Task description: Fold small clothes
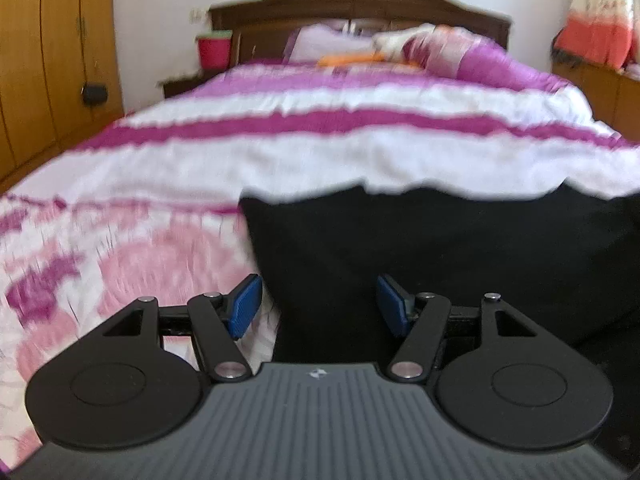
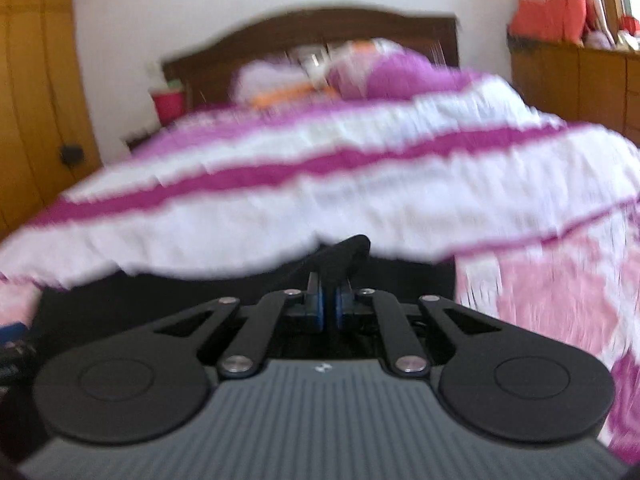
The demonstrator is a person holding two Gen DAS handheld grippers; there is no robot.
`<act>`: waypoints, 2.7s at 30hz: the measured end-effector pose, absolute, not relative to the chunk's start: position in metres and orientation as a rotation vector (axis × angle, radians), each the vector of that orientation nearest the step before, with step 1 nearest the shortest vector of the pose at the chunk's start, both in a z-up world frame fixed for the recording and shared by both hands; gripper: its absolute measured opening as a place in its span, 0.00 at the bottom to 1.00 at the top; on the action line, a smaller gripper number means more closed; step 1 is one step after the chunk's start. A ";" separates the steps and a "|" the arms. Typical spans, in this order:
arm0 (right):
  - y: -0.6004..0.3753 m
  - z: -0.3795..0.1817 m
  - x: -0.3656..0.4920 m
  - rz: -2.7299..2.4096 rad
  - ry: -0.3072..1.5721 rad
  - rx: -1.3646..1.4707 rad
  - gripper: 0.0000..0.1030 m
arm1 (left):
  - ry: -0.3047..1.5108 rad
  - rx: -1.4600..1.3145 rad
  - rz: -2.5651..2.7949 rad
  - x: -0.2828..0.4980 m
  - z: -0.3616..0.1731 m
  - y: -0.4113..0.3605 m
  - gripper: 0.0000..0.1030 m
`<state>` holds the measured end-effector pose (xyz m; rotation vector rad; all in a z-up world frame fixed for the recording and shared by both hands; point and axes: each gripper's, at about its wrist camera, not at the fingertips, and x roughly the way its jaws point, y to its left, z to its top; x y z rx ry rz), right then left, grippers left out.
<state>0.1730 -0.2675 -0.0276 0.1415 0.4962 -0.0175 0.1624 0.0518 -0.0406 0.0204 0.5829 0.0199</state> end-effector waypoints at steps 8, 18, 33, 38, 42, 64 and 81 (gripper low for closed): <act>-0.282 -0.056 0.182 -0.027 0.565 0.193 0.15 | 0.592 -0.068 0.042 0.169 -0.050 0.073 0.72; -0.292 -0.042 0.140 -0.065 0.578 0.105 0.19 | 0.613 -0.014 0.036 0.130 -0.030 0.080 0.72; -0.318 -0.022 0.070 0.008 0.606 0.276 0.42 | 0.627 0.012 0.021 0.053 0.002 0.092 0.72; -0.323 -0.019 0.020 0.033 0.622 0.315 0.45 | 0.659 -0.021 0.002 0.010 0.001 0.097 0.72; -0.320 -0.023 -0.014 0.038 0.639 0.300 0.46 | 0.681 -0.028 -0.016 -0.022 -0.002 0.095 0.72; -0.319 -0.064 -0.099 0.080 0.667 0.295 0.45 | 0.794 -0.066 -0.184 -0.112 -0.038 0.085 0.72; -0.310 -0.067 -0.093 0.197 0.669 0.316 0.48 | 0.824 -0.199 -0.231 -0.093 -0.052 0.092 0.49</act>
